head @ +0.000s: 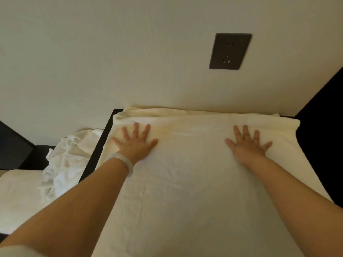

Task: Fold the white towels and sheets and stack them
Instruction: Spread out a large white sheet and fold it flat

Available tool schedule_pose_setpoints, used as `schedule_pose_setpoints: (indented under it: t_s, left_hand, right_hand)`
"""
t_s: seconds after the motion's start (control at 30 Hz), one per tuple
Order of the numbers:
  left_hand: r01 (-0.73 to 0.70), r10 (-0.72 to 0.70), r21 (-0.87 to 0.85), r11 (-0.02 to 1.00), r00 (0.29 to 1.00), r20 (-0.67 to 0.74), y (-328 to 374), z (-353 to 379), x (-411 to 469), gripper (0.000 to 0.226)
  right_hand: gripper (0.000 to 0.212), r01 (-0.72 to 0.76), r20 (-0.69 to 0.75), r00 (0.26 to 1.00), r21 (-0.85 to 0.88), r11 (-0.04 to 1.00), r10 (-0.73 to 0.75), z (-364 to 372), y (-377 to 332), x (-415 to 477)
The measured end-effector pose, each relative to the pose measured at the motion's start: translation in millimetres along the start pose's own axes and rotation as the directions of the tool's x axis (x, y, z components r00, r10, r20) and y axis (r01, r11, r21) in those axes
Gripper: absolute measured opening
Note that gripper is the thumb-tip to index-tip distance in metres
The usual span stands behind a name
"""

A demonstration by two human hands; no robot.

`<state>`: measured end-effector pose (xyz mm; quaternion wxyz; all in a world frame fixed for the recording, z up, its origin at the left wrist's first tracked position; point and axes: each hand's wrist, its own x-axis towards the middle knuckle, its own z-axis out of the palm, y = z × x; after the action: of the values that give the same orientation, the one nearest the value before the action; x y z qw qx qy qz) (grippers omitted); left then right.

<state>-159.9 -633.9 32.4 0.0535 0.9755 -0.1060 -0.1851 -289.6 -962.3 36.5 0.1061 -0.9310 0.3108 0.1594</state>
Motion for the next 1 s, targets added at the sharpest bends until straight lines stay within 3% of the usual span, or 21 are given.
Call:
schedule_pose_setpoints:
  t_s: [0.1,0.17,0.27,0.33,0.4,0.5,0.57,0.63,0.73,0.77,0.87,0.93,1.0]
  left_hand:
    - [-0.076,0.081,0.052,0.996,0.99,-0.116,22,9,-24,0.071]
    - [-0.227,0.239,0.079,0.971,0.946,-0.218,50,36,-66,0.073]
    - [-0.405,0.422,0.126,0.906,0.889,-0.178,73,74,-121,0.068]
    - [-0.351,0.376,0.153,0.924,0.907,-0.191,61,77,-125,0.064]
    - [-0.236,0.269,0.16,0.958,0.937,-0.224,40,70,-118,0.06]
    - [-0.038,0.047,0.047,0.998,0.974,-0.223,9,53,-106,0.059]
    - [0.038,-0.041,-0.019,0.999,0.982,-0.183,13,46,-106,0.061]
    - [-0.078,0.082,0.031,0.997,0.974,-0.213,46,51,-122,0.063]
    - [-0.392,0.399,0.074,0.917,0.89,-0.222,93,72,-160,0.06]
    - [-0.43,0.438,0.084,0.899,0.876,-0.204,93,77,-165,0.059]
    - [-0.323,0.335,0.093,0.942,0.922,-0.193,50,77,-158,0.063]
    - [-0.222,0.243,0.107,0.969,0.937,-0.252,18,73,-145,0.068]
    - [-0.125,0.136,0.064,0.99,0.965,-0.226,2,66,-133,0.065]
  right_hand:
    - [0.069,0.061,-0.105,0.993,-0.005,0.998,-0.061,6,-19,-30]
    - [0.067,0.24,-0.25,0.934,-0.095,0.966,-0.256,32,-40,-76]
    - [0.065,0.465,-0.267,0.831,-0.148,0.873,-0.488,70,-53,-127]
    - [0.065,0.413,-0.21,0.879,-0.116,0.903,-0.429,73,-33,-123]
    - [0.06,0.25,-0.248,0.932,-0.094,0.964,-0.265,66,1,-104]
    - [0.064,-0.008,-0.237,0.972,-0.051,0.999,-0.005,46,43,-86]
    - [0.066,-0.095,-0.206,0.974,-0.016,0.995,0.09,39,43,-87]
    - [0.065,0.012,-0.266,0.964,-0.008,1.0,-0.014,42,15,-101]
    - [0.054,0.441,-0.346,0.832,-0.064,0.895,-0.434,65,-33,-139]
    - [0.056,0.491,-0.313,0.814,-0.082,0.867,-0.49,73,-36,-147]
    - [0.068,0.312,-0.266,0.91,-0.062,0.948,-0.317,72,3,-135]
    - [0.065,0.144,-0.292,0.942,-0.084,0.986,-0.163,63,38,-119]
    - [0.064,0.032,-0.227,0.973,-0.045,0.998,-0.042,49,53,-107]
